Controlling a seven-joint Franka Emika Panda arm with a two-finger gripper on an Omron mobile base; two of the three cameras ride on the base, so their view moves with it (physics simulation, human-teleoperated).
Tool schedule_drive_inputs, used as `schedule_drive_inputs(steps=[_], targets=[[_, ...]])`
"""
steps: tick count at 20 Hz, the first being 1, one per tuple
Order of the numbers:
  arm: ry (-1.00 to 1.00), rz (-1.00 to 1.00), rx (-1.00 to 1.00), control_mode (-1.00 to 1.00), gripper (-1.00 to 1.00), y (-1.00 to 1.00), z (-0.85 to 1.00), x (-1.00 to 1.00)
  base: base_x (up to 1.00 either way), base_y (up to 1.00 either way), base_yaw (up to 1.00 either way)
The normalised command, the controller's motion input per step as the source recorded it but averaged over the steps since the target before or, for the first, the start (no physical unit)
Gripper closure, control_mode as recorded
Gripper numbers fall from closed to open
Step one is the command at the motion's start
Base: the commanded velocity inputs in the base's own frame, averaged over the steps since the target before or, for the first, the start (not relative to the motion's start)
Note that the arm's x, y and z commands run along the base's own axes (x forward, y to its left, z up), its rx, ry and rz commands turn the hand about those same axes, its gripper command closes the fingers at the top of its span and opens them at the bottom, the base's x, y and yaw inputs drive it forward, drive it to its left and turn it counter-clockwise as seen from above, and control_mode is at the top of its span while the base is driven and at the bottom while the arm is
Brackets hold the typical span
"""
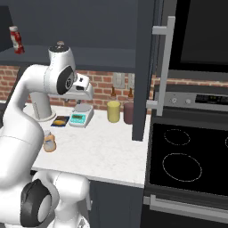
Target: Put the shaker and condiment bottle from the counter next to their counterparts in the cabinet.
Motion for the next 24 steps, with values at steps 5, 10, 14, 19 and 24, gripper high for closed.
schedule_drive_inputs(steps=[5,10,14,19,24], targets=[[0.00,0.00,0.00,-1.00,-1.00,0.00,0.00,-0.09,0.00,0.00,0.00],[-0.01,0.00,0.00,-1.00,-1.00,0.02,0.00,-0.23,0.00,0.00,0.00],[-0.04,0.02,0.00,-1.00,-1.00,0.02,0.00,-0.36,0.00,0.00,0.00],[-0.10,0.14,0.00,-1.00,-1.00,0.00,0.00,-0.38,0.00,0.00,0.00],[-0.13,0.26,0.00,-1.00,-1.00,0.00,-0.02,-0.13,0.00,0.00,0.00]])
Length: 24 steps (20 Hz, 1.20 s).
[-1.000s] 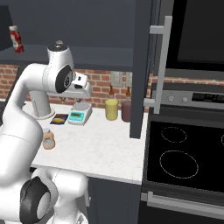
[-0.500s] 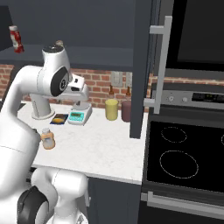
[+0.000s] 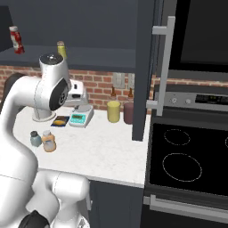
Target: Put the shaker and condiment bottle from the counter next to their counterparts in the cabinet.
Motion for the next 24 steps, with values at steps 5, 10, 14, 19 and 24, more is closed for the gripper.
schedule_drive_inputs(steps=[5,10,14,19,24], targets=[[-0.09,0.30,0.00,-1.00,-1.00,0.00,-0.10,0.00,0.00,0.00,0.00],[-0.08,0.33,0.00,-1.00,-1.00,0.00,-0.16,0.06,0.00,0.00,0.00],[-0.08,0.32,0.00,-1.00,-1.00,0.01,-0.18,0.11,0.00,0.00,0.00],[-0.09,0.29,0.00,-1.00,-1.00,0.11,-0.21,0.25,0.00,0.00,0.00],[-0.09,0.27,0.00,-1.00,-1.00,0.11,-0.23,0.27,0.00,0.00,0.00]])
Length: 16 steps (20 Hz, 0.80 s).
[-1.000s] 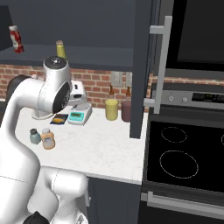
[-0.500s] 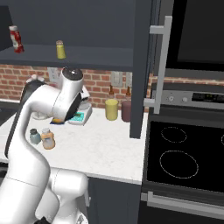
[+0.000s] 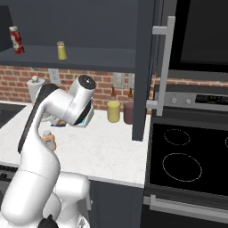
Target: Put the shaker and condiment bottle from the counter next to their counterparts in the cabinet.
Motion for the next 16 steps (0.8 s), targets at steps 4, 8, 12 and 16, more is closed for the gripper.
schedule_drive_inputs(steps=[4,8,12,16], targets=[[-0.08,0.23,0.00,-1.00,-1.00,0.14,-0.23,0.17,0.00,0.00,0.00],[-0.09,0.16,0.00,-1.00,-1.00,0.16,-0.19,0.00,0.00,0.00,0.00],[-0.10,0.11,0.00,-1.00,-1.00,0.16,-0.21,0.00,0.00,0.00,0.00],[-0.06,0.07,0.00,-1.00,-1.00,0.24,-0.22,0.00,0.00,0.00,0.00]])
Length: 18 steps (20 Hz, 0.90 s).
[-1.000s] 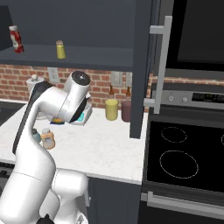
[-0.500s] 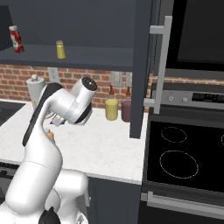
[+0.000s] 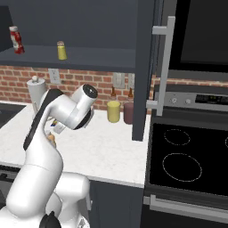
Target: Put the shaker and condiment bottle from the counter next to their counterparts in the cabinet.
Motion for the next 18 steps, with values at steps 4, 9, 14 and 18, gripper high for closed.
schedule_drive_inputs(steps=[4,9,14,18], targets=[[-0.04,0.06,0.00,-1.00,-1.00,0.29,-0.22,0.00,0.00,0.00,0.00],[-0.01,0.07,0.00,-1.00,-1.00,0.30,-0.29,0.00,0.00,0.00,0.00],[0.00,0.09,0.00,-1.00,-1.00,0.23,-0.32,0.00,0.00,0.00,0.00],[0.00,0.12,-0.01,-1.00,-1.00,0.08,-0.41,0.00,0.00,0.00,0.00]])
